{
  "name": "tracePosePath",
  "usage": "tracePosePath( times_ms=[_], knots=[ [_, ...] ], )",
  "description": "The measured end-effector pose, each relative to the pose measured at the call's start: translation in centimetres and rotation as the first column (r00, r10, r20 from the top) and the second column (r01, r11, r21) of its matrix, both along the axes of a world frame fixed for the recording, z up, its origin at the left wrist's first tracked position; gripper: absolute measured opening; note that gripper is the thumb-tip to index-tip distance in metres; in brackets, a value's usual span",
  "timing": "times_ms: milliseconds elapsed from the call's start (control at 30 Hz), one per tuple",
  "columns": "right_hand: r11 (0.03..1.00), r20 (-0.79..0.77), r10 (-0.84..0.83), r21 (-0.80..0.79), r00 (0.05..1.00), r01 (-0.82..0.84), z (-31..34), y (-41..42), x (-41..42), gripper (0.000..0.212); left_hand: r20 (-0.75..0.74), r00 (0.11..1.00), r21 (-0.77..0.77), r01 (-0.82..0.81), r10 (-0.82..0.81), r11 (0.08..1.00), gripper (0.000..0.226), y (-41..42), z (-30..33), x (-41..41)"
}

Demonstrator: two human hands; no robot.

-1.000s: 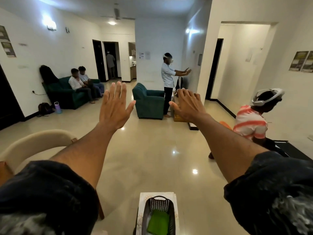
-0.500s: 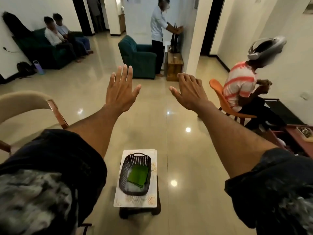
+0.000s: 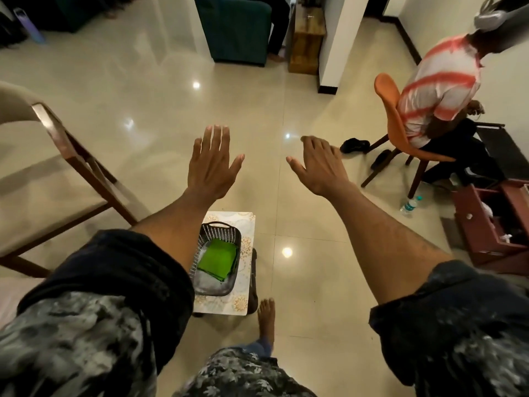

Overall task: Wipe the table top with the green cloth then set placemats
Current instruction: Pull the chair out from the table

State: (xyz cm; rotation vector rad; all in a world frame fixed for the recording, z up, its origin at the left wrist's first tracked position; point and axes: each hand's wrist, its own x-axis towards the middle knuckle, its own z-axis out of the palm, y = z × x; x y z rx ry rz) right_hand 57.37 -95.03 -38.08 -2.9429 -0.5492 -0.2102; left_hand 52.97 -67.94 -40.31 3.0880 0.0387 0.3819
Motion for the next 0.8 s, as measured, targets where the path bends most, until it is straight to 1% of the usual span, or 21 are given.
tracePosePath(
  times_ms=[133,300,400,467,533,633,800],
  knots=[
    [0.998,-0.074,0.043,-0.050,0.996,-0.046,-1.8,-0.1,5.0,0.064,-0.057,0.997,-0.081,-0.055,0.051,0.995,0.083,-0.4,-2.6,4.4],
    [0.994,-0.093,0.093,-0.047,0.991,-0.098,-2.5,1.4,11.8,0.065,-0.043,0.996,-0.112,-0.084,0.080,0.990,0.079,-0.6,-4.8,11.0],
    [0.992,-0.072,0.114,-0.036,0.991,-0.117,-2.7,2.0,15.8,0.064,-0.052,0.995,-0.114,-0.096,0.090,0.989,0.077,-0.7,-4.9,14.3],
    [0.990,-0.085,0.128,-0.040,0.988,-0.132,-2.9,2.3,18.2,0.064,-0.082,0.991,-0.112,-0.113,0.104,0.987,0.077,-0.5,-4.8,16.2],
    [0.988,-0.092,0.144,-0.047,0.985,-0.149,-3.4,2.8,20.6,0.063,-0.083,0.987,-0.090,-0.147,0.140,0.985,0.077,0.1,-4.8,17.9],
    [0.982,-0.116,0.175,-0.051,0.978,-0.182,-3.9,3.8,24.1,0.063,-0.094,0.977,-0.101,-0.199,0.189,0.975,0.077,1.2,-4.8,20.4],
    [0.962,-0.108,0.259,-0.055,0.960,-0.266,-4.4,6.4,30.8,0.062,-0.090,0.963,-0.101,-0.263,0.254,0.960,0.078,2.5,-5.3,25.9]
  ],
)
